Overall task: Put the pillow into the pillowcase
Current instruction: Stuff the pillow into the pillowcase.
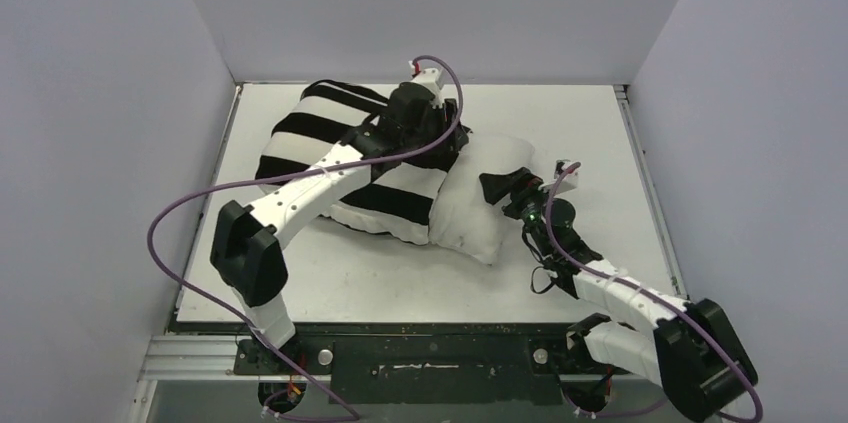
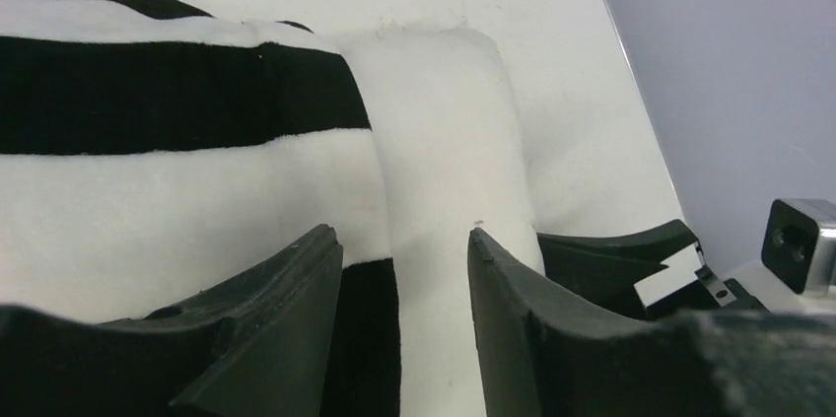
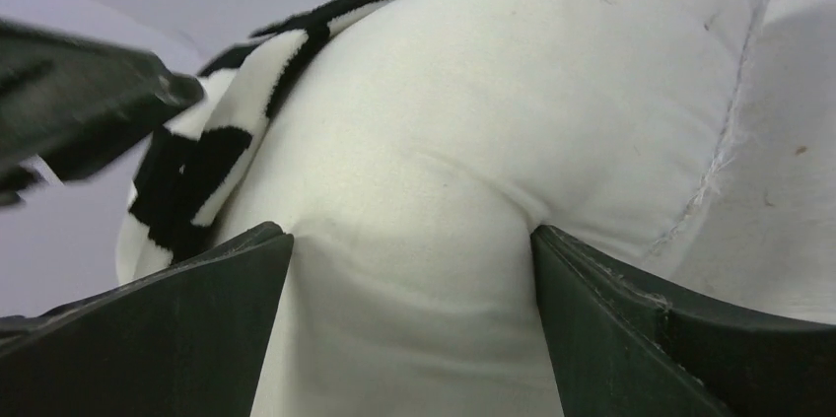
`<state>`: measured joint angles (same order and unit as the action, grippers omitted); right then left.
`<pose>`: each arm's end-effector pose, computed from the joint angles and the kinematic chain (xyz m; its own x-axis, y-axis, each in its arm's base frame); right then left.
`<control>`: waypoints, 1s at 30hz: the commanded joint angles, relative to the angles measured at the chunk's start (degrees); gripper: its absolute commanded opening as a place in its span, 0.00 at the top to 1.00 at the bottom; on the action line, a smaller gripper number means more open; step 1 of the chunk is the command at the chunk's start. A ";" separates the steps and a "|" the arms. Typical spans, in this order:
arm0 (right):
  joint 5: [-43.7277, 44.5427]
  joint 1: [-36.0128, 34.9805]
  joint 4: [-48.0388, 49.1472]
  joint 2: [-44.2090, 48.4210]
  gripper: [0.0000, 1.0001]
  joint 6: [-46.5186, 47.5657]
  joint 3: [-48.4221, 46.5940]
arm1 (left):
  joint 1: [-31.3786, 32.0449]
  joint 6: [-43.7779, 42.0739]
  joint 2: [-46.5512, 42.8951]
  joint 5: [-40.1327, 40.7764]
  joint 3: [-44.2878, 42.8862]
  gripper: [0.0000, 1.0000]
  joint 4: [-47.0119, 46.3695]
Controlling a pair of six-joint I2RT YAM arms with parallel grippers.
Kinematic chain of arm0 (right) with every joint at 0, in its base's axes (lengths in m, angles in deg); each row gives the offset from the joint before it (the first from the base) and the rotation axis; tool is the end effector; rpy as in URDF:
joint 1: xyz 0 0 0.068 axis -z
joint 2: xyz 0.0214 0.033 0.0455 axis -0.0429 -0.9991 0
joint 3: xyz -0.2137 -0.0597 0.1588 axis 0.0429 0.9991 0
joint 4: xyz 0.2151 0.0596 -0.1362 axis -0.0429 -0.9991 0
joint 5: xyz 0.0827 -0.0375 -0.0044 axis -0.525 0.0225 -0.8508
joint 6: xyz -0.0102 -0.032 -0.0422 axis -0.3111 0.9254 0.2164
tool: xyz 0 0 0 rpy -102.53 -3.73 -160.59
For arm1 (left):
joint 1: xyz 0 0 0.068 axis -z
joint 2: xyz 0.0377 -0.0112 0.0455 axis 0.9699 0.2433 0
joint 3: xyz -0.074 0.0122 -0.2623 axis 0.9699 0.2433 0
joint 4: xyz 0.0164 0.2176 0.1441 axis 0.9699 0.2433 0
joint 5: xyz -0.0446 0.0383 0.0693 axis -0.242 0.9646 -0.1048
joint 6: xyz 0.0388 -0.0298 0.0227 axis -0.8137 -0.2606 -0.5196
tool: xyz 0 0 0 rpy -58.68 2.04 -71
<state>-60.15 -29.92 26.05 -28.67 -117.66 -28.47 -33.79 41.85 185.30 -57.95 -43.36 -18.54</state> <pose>0.2072 0.1038 0.2059 -0.3537 0.7145 -0.6037 -0.1517 0.5930 0.7908 0.3140 -0.2836 0.3357 -0.6441 -0.1402 -0.7520 0.3780 0.7964 -0.4722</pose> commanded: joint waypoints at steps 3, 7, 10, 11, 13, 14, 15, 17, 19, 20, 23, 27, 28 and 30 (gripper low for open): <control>-16.58 -1.08 -26.51 14.45 0.07 22.92 -5.25 | -1.65 -7.02 -13.13 -1.15 -1.82 0.45 9.89; -19.78 -5.04 -35.23 18.68 0.05 30.64 -9.06 | -1.79 -7.17 -20.50 3.20 8.69 0.43 12.80; -16.54 -8.78 -40.12 20.14 0.01 37.96 -12.95 | -2.54 -5.37 -27.69 5.55 19.44 0.42 11.16; -14.69 -9.87 -43.37 19.43 0.00 40.34 -15.51 | -3.40 -4.54 -29.55 6.54 22.65 0.42 10.40; -10.61 -12.08 -49.20 17.16 0.00 44.71 -19.96 | -6.25 -2.18 -32.65 5.86 28.60 0.41 8.48; -7.86 -13.16 -52.54 15.77 0.00 46.26 -22.50 | -7.48 -1.32 -33.80 4.88 30.87 0.41 6.89; -6.07 -14.19 -55.30 14.33 0.00 47.84 -24.64 | -8.60 -0.43 -35.00 4.03 32.90 0.41 5.30; -4.29 -16.16 -59.18 12.33 0.00 50.32 -28.26 | -9.66 0.77 -36.46 4.09 35.82 0.42 3.35; -3.30 -19.90 -61.50 11.18 0.00 52.47 -30.56 | -10.01 1.50 -37.42 5.32 38.12 0.42 1.91; -2.99 -21.91 -61.57 10.94 0.00 54.05 -30.91 | -10.36 1.59 -37.78 5.28 39.27 0.42 0.55; -0.06 -29.06 -56.66 10.83 0.00 58.64 -27.96 | -12.75 2.42 -37.86 2.58 42.66 0.42 -6.58; 4.22 -35.79 -50.00 6.60 0.00 66.62 -24.13 | -14.09 3.39 -34.03 -3.81 40.28 0.44 -13.70; 7.36 -37.28 -48.54 4.26 0.00 68.99 -23.47 | -14.09 3.93 -32.50 -4.85 38.30 0.44 -14.07; 13.59 -38.70 -46.01 -1.23 0.00 72.45 -22.79 | -14.09 5.38 -30.10 -7.49 35.39 0.45 -15.24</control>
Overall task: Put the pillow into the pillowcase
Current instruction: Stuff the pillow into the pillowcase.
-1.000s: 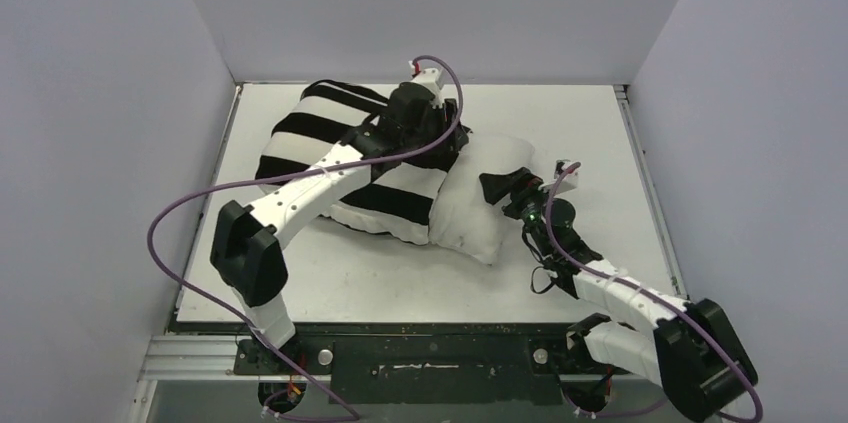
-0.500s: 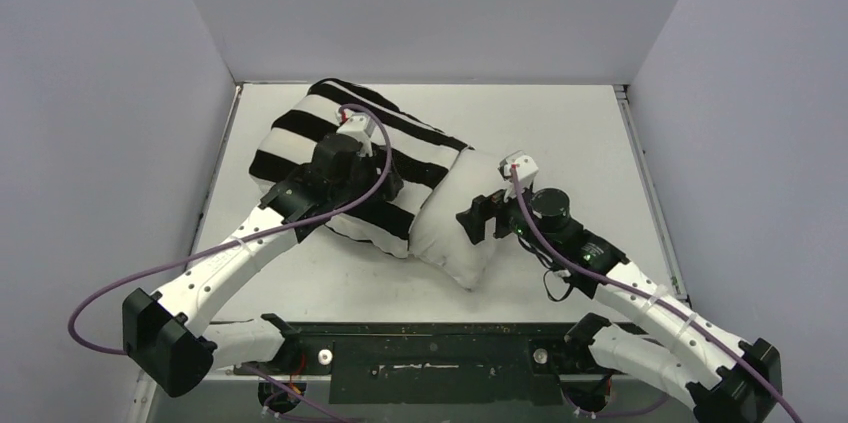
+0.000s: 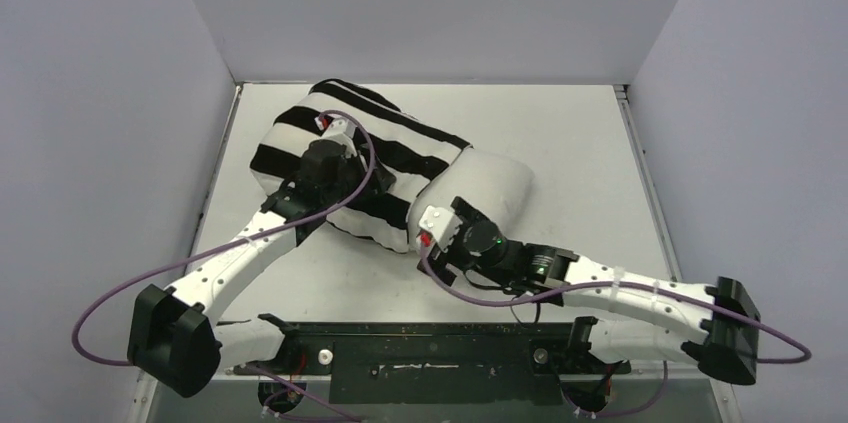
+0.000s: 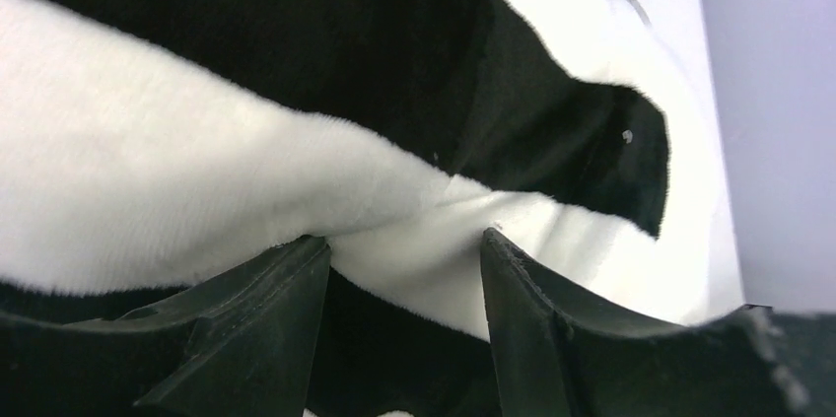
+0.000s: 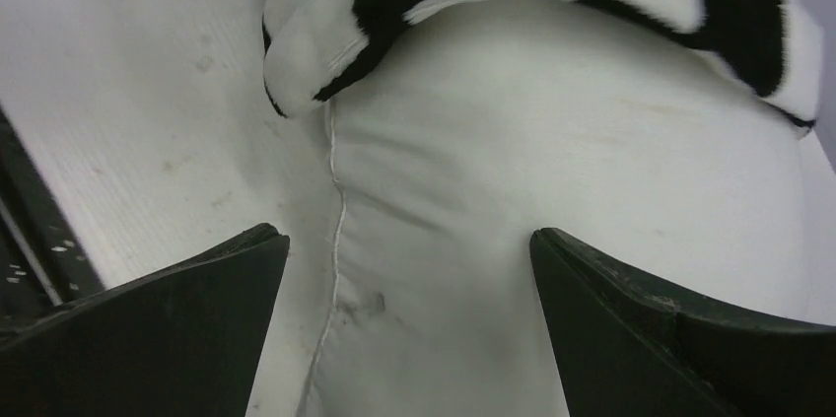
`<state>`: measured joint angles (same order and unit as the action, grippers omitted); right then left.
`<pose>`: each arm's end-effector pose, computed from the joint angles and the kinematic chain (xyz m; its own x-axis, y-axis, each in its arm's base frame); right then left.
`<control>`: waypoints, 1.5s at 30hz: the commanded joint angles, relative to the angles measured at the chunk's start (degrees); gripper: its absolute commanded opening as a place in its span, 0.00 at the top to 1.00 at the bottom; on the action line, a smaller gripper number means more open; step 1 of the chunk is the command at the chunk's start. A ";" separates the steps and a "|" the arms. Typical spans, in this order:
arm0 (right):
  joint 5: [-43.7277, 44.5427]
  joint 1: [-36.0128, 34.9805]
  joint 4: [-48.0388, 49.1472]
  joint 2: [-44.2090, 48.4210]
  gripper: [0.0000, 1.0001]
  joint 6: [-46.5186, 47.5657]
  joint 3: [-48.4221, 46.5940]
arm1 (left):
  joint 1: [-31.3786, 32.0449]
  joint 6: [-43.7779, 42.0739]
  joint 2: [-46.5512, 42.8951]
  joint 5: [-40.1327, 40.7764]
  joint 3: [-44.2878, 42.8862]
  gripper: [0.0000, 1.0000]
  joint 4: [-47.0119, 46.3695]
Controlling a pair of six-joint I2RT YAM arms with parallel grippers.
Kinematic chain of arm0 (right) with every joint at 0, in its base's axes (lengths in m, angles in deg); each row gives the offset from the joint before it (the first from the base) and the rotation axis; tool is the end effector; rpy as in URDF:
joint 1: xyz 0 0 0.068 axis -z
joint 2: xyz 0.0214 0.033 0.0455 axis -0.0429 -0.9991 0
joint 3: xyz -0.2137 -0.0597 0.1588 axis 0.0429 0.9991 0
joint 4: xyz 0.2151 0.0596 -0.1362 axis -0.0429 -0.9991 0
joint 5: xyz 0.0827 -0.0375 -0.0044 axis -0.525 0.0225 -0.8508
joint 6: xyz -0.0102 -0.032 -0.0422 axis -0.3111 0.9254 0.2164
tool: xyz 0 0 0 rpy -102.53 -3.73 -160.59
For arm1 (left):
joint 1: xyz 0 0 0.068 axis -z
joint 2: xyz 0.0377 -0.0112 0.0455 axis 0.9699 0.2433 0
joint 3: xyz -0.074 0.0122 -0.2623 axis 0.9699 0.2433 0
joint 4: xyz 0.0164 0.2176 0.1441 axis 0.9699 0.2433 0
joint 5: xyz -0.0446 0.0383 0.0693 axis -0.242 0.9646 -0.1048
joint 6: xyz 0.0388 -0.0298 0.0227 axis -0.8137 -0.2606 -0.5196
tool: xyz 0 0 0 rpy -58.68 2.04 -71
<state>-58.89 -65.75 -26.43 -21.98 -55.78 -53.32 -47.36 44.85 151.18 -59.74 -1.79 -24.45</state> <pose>0.1088 0.2067 0.2845 -0.0736 -0.4795 -0.8744 -0.8606 0.4735 -0.1872 0.2343 -0.1284 0.2861 -0.6328 -0.3152 -0.7073 0.1568 0.8423 -0.5157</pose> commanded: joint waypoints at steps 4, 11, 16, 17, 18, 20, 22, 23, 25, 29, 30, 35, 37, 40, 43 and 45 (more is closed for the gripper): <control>16.50 -2.76 17.38 -16.56 0.00 14.42 3.00 | -0.80 4.60 5.49 -9.29 -10.80 0.46 -9.49; 7.90 3.88 37.13 -21.49 0.98 10.65 4.78 | -1.31 -3.82 -0.56 -0.49 -17.14 0.46 13.12; -2.38 9.13 46.58 -21.84 1.00 -0.01 5.71 | -1.24 -1.72 -10.76 -2.40 -3.60 0.47 13.01; -3.80 9.81 47.57 -22.53 1.00 -1.50 5.40 | -1.24 -1.36 -11.57 -4.03 -1.13 0.47 11.61; -4.80 10.34 48.09 -23.34 1.00 -2.71 4.94 | -1.22 -0.51 -12.02 -5.45 0.97 0.47 10.12; -6.28 10.99 49.07 -24.72 1.00 -5.19 4.05 | -1.16 0.78 -11.68 -7.60 4.43 0.46 7.35; -8.65 11.65 50.95 -25.85 1.00 -7.49 3.80 | -0.78 1.71 -10.50 -7.76 6.16 0.42 4.50; -9.38 11.95 51.93 -26.32 1.00 -8.44 3.89 | -0.40 1.76 -9.62 -7.24 6.72 0.41 2.76; -11.30 12.86 55.07 -27.26 1.00 -12.03 4.69 | 0.28 1.66 -7.52 -5.59 7.61 0.39 -0.87; -12.55 14.82 61.54 -29.09 1.00 -19.94 6.09 | 1.88 1.53 0.68 -3.41 7.40 0.38 -6.15; -12.61 15.15 62.76 -29.65 1.00 -21.93 6.07 | 2.62 1.08 2.53 -1.25 7.09 0.41 -6.27; -10.19 17.75 70.80 -33.78 1.00 -32.11 7.23 | 6.98 0.56 1.22 2.91 0.09 1.00 0.77; -6.23 20.09 75.17 -37.69 1.00 -40.92 7.68 | 11.00 1.03 -2.75 5.43 -6.19 1.00 8.76; -1.50 21.88 83.16 -45.04 1.00 -48.54 6.12 | 16.62 2.61 -5.88 2.04 -13.77 1.00 19.67; 3.67 21.96 83.59 -47.83 1.00 -53.33 3.61 | 23.11 8.24 -11.10 4.64 -7.17 1.00 20.90; 6.03 21.89 84.22 -48.63 1.00 -55.57 2.79 | 24.76 11.09 -12.90 3.55 -1.02 1.00 17.74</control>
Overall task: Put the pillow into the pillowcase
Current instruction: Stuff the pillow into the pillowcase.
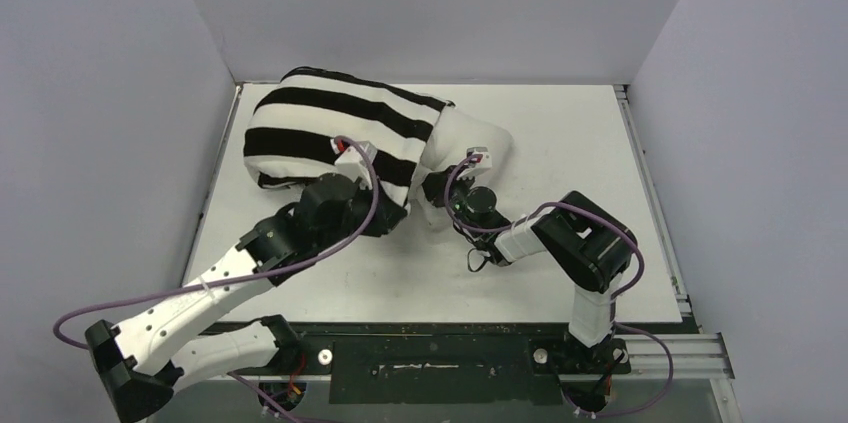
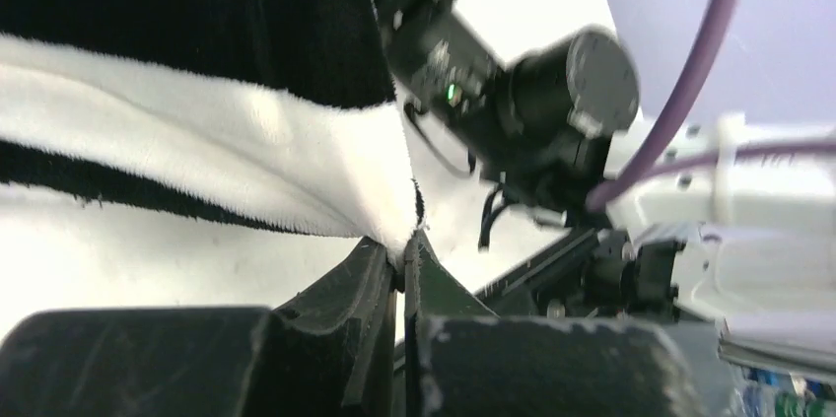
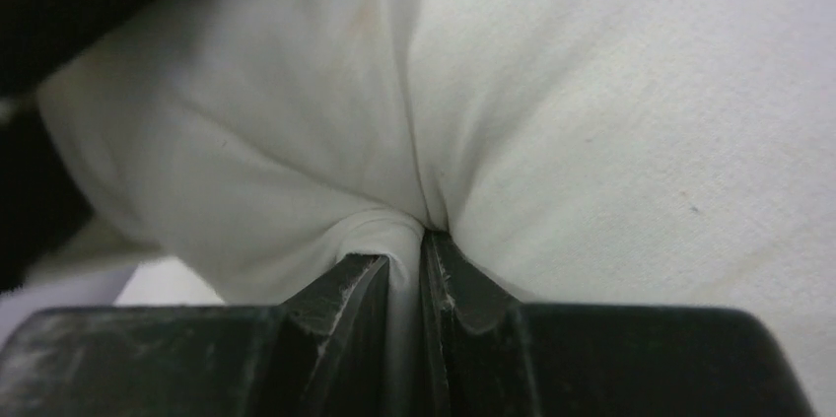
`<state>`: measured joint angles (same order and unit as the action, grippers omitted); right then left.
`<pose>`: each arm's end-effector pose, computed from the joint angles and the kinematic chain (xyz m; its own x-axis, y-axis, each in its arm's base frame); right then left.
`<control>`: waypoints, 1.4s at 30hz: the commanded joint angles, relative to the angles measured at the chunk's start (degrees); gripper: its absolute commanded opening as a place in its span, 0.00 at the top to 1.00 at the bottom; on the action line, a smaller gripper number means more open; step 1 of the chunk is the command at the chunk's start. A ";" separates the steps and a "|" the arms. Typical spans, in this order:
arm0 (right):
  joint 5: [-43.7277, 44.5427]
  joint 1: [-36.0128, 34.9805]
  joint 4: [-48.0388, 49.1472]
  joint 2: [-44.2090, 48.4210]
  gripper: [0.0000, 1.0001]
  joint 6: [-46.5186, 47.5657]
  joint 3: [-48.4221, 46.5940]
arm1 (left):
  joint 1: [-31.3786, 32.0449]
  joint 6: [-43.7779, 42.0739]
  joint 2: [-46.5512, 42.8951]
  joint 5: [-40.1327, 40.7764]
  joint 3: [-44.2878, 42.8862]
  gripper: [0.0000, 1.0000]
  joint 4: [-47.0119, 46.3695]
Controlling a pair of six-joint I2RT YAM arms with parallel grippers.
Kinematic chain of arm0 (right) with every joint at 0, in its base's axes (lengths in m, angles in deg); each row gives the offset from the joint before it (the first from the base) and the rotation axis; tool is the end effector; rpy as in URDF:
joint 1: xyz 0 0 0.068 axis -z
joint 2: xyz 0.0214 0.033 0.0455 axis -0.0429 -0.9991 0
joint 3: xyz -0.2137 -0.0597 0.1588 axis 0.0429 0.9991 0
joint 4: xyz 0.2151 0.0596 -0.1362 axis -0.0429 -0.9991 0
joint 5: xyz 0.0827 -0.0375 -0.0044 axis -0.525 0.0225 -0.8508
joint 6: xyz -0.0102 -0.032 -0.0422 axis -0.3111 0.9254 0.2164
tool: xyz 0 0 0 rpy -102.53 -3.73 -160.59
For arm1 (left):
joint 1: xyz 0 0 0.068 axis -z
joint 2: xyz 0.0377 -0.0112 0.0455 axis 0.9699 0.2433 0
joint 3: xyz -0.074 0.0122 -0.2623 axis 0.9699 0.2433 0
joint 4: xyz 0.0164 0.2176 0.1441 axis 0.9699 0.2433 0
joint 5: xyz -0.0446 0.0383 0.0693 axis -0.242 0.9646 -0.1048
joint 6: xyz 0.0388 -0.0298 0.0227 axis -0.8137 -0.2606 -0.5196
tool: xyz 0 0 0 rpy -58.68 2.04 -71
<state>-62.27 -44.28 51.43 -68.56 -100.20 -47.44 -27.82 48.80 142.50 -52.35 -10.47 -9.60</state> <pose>0.2616 0.2312 0.1616 -0.3777 0.4446 -0.8122 -0.4939 0.6453 0.5829 0.1549 -0.1669 0.3484 -0.6584 -0.2105 -0.7226 0.3340 0.7787 -0.5311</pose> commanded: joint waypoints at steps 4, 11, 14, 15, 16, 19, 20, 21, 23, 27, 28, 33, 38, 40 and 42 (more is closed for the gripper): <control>9.33 0.01 4.60 -1.49 1.00 -11.33 -5.19 | 4.70 3.53 -2.18 -1.40 9.47 1.00 3.80; -2.28 0.15 2.75 9.00 1.00 -8.32 -1.69 | -1.30 -7.34 2.17 -2.93 -8.55 1.00 4.93; -10.04 0.17 -8.52 20.67 1.00 -6.96 -1.25 | -2.57 -9.81 5.77 -7.71 -25.84 1.00 9.37; -11.95 0.15 -14.14 25.05 1.00 -7.78 -1.60 | -2.56 -9.99 7.20 -9.49 -31.74 1.00 11.23; -14.28 0.15 -20.34 28.99 1.00 -9.02 -2.35 | -2.51 -9.99 8.34 -12.21 -36.65 1.00 12.93; -22.32 -0.20 -32.85 37.85 1.00 -12.42 -5.55 | -2.53 -9.18 10.34 -16.07 -45.59 1.00 15.22; -24.22 -0.42 -34.64 39.54 1.00 -13.29 -6.03 | -2.50 -8.78 10.56 -17.23 -46.45 1.00 14.60; -24.83 -0.45 -37.04 40.61 1.00 -14.01 -6.44 | -2.61 -8.63 10.81 -18.16 -46.42 1.00 13.37; -23.73 -0.41 -40.80 41.14 1.00 -13.47 -6.44 | -3.12 -9.31 11.89 -17.75 -44.96 1.00 11.57; -19.31 -0.10 -37.49 39.26 1.00 -10.48 -0.77 | -7.52 -11.15 15.27 -24.11 -35.84 1.00 6.05; -18.91 -0.10 -34.88 38.63 1.00 -9.87 0.84 | -8.66 -11.48 15.86 -25.18 -33.45 1.00 5.04; -17.69 0.06 -32.26 36.14 1.00 -6.61 3.48 | -12.75 -16.52 15.74 -19.92 -33.53 0.54 12.87; -16.06 3.43 -33.90 34.80 1.00 -9.51 3.31 | -13.31 -18.43 8.69 -1.56 -37.64 0.45 24.09; -15.77 4.92 -34.48 33.65 1.00 -10.24 2.45 | -13.26 -18.37 5.08 3.52 -38.22 0.44 26.52; -15.60 6.18 -35.39 32.51 1.00 -10.39 1.31 | -13.29 -18.76 1.99 6.23 -38.57 0.43 28.08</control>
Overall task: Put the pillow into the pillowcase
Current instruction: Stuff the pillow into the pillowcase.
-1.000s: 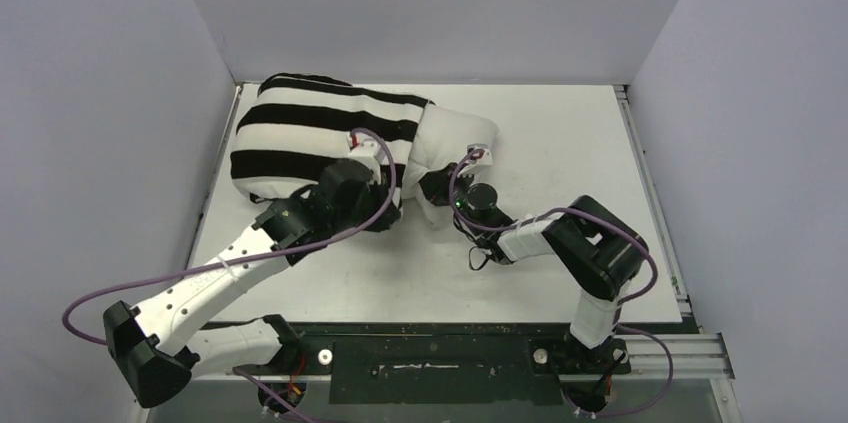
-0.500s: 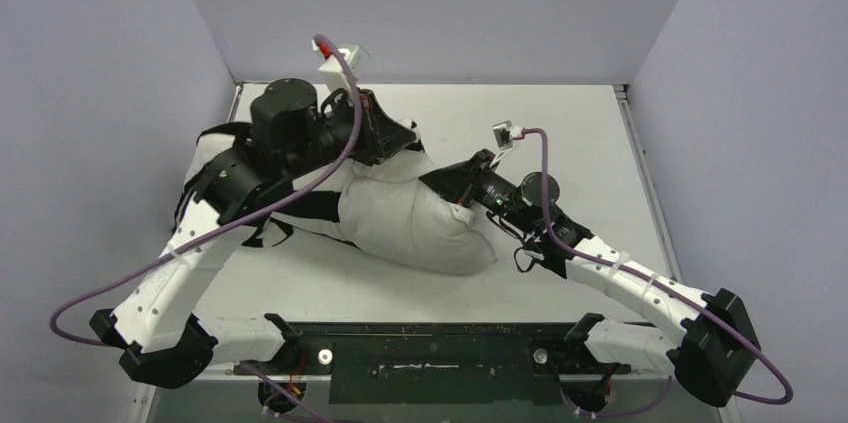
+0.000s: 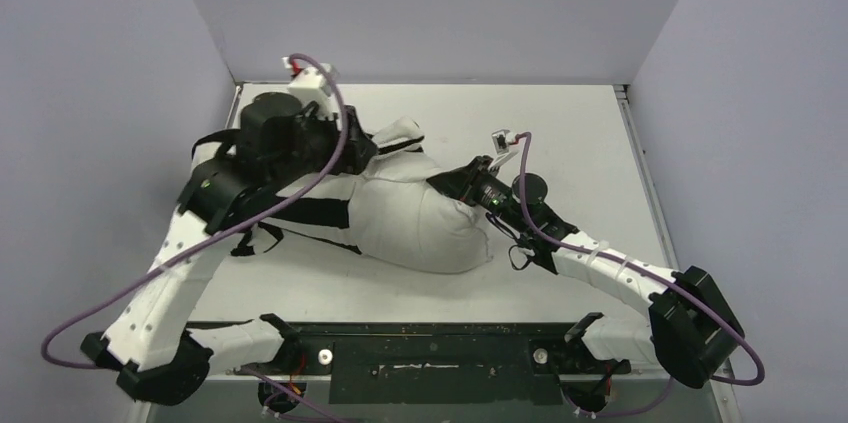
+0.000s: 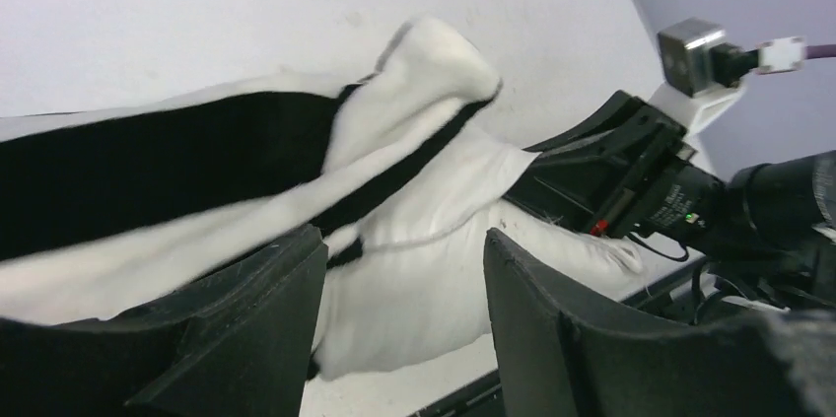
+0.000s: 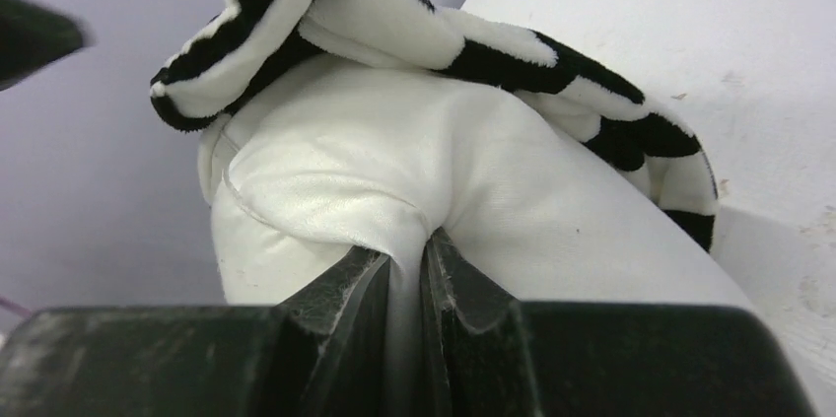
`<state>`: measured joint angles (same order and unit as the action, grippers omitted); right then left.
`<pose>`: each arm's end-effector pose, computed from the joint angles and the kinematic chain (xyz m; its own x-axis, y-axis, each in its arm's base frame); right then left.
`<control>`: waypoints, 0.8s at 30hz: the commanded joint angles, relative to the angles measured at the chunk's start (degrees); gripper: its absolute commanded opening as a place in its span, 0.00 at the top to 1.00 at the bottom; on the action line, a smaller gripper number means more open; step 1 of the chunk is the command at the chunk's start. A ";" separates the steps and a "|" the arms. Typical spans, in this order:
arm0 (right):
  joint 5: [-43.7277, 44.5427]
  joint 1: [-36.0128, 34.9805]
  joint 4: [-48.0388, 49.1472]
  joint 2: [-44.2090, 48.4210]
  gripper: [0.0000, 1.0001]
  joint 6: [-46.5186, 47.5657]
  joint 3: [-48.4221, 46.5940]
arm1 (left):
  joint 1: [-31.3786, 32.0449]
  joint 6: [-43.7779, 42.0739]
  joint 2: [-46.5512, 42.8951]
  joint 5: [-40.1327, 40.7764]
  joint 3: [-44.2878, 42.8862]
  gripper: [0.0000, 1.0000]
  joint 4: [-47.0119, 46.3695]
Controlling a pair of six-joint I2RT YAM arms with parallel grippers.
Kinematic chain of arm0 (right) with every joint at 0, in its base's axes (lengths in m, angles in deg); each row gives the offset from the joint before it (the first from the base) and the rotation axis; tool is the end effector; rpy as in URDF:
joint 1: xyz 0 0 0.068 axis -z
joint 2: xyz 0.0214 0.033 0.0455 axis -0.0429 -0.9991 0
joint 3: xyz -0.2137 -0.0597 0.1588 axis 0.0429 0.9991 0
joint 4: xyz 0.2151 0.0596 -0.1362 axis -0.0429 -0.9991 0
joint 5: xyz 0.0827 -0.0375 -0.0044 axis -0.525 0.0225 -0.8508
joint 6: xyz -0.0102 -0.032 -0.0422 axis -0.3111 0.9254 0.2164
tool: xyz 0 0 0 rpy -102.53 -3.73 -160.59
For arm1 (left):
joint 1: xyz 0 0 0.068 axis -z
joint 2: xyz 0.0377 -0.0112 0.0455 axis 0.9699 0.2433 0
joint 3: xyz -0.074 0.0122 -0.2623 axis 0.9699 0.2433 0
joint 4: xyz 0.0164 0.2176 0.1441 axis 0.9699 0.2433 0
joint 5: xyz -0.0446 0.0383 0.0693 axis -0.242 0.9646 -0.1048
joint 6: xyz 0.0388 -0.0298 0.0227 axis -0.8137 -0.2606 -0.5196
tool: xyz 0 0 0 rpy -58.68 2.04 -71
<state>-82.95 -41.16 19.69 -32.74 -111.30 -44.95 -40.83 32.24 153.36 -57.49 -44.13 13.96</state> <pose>0.2062 0.1787 0.2733 -0.6028 0.4097 -0.6847 -0.5689 0.3810 0.7288 0.1892 -0.1322 0.4593 -0.5623 -0.0786 -0.8232 0.3730 0.8643 -0.3373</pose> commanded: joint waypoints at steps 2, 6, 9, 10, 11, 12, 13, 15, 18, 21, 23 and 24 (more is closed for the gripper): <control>4.08 3.82 -3.14 -3.80 1.00 0.94 -1.80 | -0.26 -2.50 -10.53 12.74 -5.17 0.43 6.14; 2.88 4.07 -2.48 -3.16 1.00 1.22 -1.68 | -0.28 -1.69 -14.32 12.01 2.14 0.53 4.70; 2.35 4.07 -1.85 -1.84 1.00 1.77 -0.58 | -0.28 -1.21 -16.91 11.28 11.35 0.63 -1.18; 2.35 4.07 -1.94 -1.47 1.00 1.65 -0.18 | -0.29 -1.07 -17.30 11.08 13.96 0.64 -3.54; 2.37 4.05 -2.07 -1.16 1.00 1.62 0.14 | -0.33 -0.91 -17.08 11.03 16.04 0.64 -5.40; 2.35 4.03 -2.28 -0.82 1.00 1.72 0.37 | -0.27 -0.86 -16.53 10.92 17.57 0.64 -7.29; 2.34 4.05 -2.72 -0.70 1.00 1.74 0.53 | -0.31 -0.85 -15.64 10.75 19.06 0.64 -8.53; 1.99 3.98 -3.49 -0.08 0.99 2.15 0.78 | -0.35 -0.81 -14.23 9.66 21.61 0.56 -11.93; 0.79 3.92 -5.01 1.32 0.91 4.99 0.50 | -0.28 -1.08 -12.63 8.90 25.67 0.50 -17.83; 0.06 3.81 -10.00 3.07 0.82 10.75 -1.70 | -0.28 -2.58 -11.41 10.35 27.62 0.53 -22.15; -2.12 3.82 -12.06 4.34 0.73 15.81 -3.41 | -0.23 -3.80 -11.29 9.40 27.99 0.84 -24.84; -3.91 3.76 -13.27 4.99 0.66 19.10 -4.59 | -0.21 -4.01 -11.49 8.34 28.25 0.94 -26.14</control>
<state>-84.07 -37.57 15.21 -30.09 -105.18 -46.18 -40.87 30.68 142.70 -47.54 -15.76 -0.42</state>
